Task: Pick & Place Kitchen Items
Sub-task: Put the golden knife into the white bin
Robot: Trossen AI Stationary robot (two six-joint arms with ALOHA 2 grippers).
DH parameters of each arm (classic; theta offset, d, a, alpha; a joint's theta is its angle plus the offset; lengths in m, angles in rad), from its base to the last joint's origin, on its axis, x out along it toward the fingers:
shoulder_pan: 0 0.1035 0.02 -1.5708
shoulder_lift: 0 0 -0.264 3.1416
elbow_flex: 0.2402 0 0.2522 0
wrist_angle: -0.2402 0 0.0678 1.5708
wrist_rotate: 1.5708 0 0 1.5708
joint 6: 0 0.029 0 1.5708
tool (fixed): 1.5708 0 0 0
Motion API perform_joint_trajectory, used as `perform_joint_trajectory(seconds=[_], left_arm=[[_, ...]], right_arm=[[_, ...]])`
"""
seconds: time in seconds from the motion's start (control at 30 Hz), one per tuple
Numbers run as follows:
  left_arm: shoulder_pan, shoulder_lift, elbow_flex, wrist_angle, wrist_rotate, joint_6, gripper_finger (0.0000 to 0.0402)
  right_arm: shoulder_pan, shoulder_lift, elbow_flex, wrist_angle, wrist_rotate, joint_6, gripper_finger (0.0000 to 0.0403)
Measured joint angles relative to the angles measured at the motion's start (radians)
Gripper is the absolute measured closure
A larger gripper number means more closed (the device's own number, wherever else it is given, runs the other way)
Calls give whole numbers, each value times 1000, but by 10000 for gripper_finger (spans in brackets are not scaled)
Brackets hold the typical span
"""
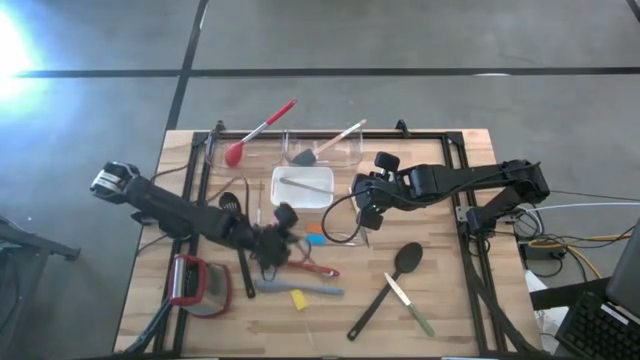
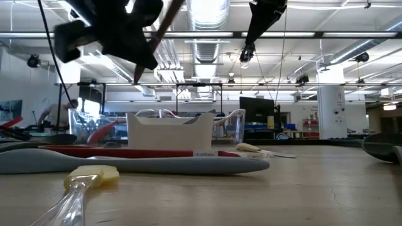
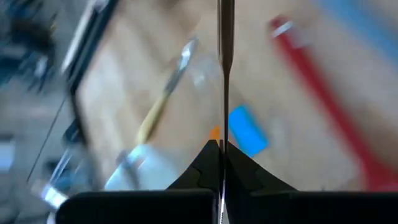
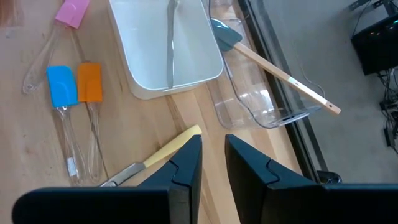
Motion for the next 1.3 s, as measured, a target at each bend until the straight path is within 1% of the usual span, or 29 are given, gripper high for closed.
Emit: perform_joint_trajectory(seconds=[0.1, 0.3, 0.43, 0.6, 0.73, 0.8, 0.93, 1.07, 1.2, 1.27, 1.3], left_arm=[[60, -39, -24, 22, -41, -5, 399], [222, -64, -42, 34, -35, -36, 399], [323, -60, -43, 77, 26, -48, 399], [433, -60, -44, 130, 131, -82, 399], [490, -52, -45, 137, 182, -119, 399], [503, -50, -47, 194, 206, -143, 399], [516, -52, -60, 388, 326, -200, 399], [517, -51, -99, 536, 371, -254, 399], [525, -51, -159, 682, 438, -329, 399], [532, -51, -202, 768, 477, -364, 399], [538, -51, -223, 819, 512, -385, 399]], right_arm=[[0, 0, 0, 0, 0, 0, 339], [0, 0, 0, 6, 0, 4, 339], [0, 0, 0, 6, 0, 9, 339], [0, 0, 0, -2, -1, 33, 339], [0, 0, -6, -19, 0, 52, 339], [1, 0, -20, 12, 0, 56, 339], [25, -4, -89, 161, 9, 5, 339], [57, -34, -187, 376, 37, -56, 339], [85, -95, -338, 711, 110, -152, 339], [92, -132, -423, 912, 108, -198, 339], [92, -149, -466, 1020, 101, -218, 339]])
